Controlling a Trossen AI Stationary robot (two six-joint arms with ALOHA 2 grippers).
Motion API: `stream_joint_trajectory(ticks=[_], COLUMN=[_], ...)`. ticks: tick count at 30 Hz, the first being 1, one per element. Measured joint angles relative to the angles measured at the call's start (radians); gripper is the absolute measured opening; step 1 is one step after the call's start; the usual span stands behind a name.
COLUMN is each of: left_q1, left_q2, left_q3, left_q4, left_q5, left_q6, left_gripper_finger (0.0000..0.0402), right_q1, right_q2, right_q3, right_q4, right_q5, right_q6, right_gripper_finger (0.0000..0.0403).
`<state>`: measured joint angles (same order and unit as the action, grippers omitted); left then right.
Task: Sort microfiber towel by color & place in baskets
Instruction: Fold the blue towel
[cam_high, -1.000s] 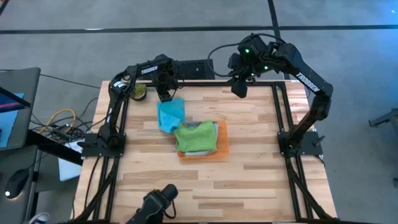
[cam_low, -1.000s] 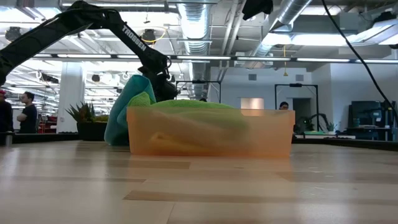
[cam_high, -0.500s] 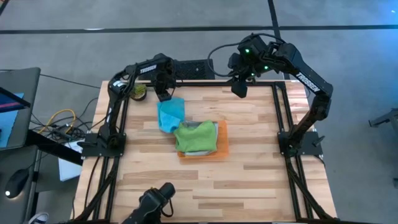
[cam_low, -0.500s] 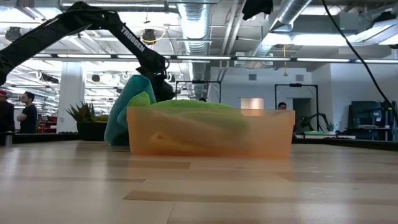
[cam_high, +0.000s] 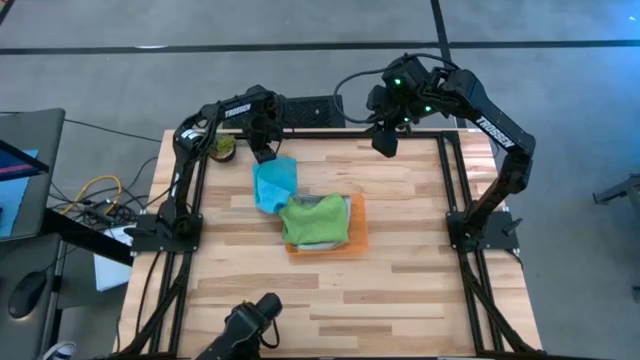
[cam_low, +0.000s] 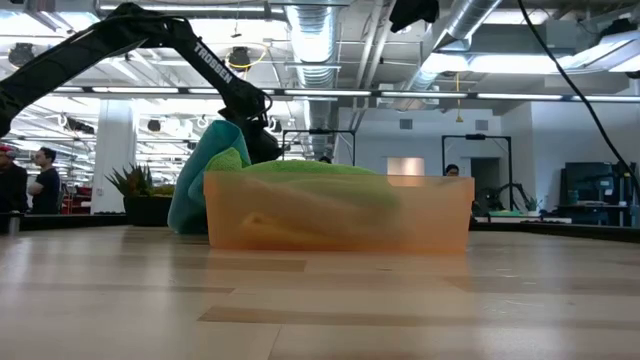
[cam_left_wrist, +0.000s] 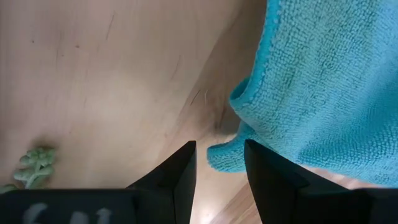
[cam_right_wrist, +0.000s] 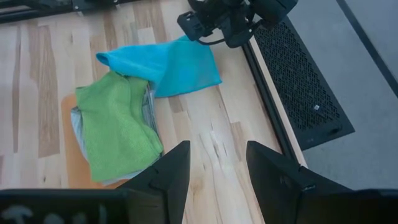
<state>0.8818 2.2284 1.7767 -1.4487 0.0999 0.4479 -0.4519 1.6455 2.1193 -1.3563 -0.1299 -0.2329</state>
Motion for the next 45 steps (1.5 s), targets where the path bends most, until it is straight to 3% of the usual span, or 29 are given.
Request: stream_joint_trajectory(ticks=[5,10,13,18,23,31,36,45], left_q1=[-0.003,-0.008,-0.007,-0.008,-0.008,-0.011,-0.025,-0.121], left_q2=[-0.003,-0.003,-0.003,-0.003,-0.003,-0.071,-0.160,-0.315], left_q3=[-0.066,-0.127,-0.139,-0.127,-0.071,0.067,0.164,0.314], left_q4=[0.020,0.032,0.042,0.029,-0.013,-0.062,-0.062,-0.054], left_q5=[0.010,-0.078,-0.078,-0.062,-0.059,0.022,0.018,-0.144], left_q6=[0.019,0.042,0.057,0.086,0.091,0.084,0.064,0.041], left_gripper_finger=[0.0126,0.0126,0.0124,0.0084,0.0011,0.0003,0.0002,0.0001], right_q1=[0.000,0.000,0.000,0.000,0.000,0.000,-0.002,-0.009], right_q2=[0.000,0.000,0.000,0.000,0.000,0.000,0.000,0.042], right_q3=[0.000,0.000,0.000,0.000,0.000,0.000,0.000,0.000], right_q4=[0.000,0.000,0.000,0.000,0.001,0.001,0.002,0.086], right_q5=[0.000,0.000,0.000,0.000,0.000,0.000,0.000,-0.002], right_q6=[0.005,0.005,0.005,0.006,0.006,0.006,0.006,-0.011], right_gripper_finger=[0.0182,0.0182,0.0182,0.0182,0.0182,0.0182,0.0182,0.0182])
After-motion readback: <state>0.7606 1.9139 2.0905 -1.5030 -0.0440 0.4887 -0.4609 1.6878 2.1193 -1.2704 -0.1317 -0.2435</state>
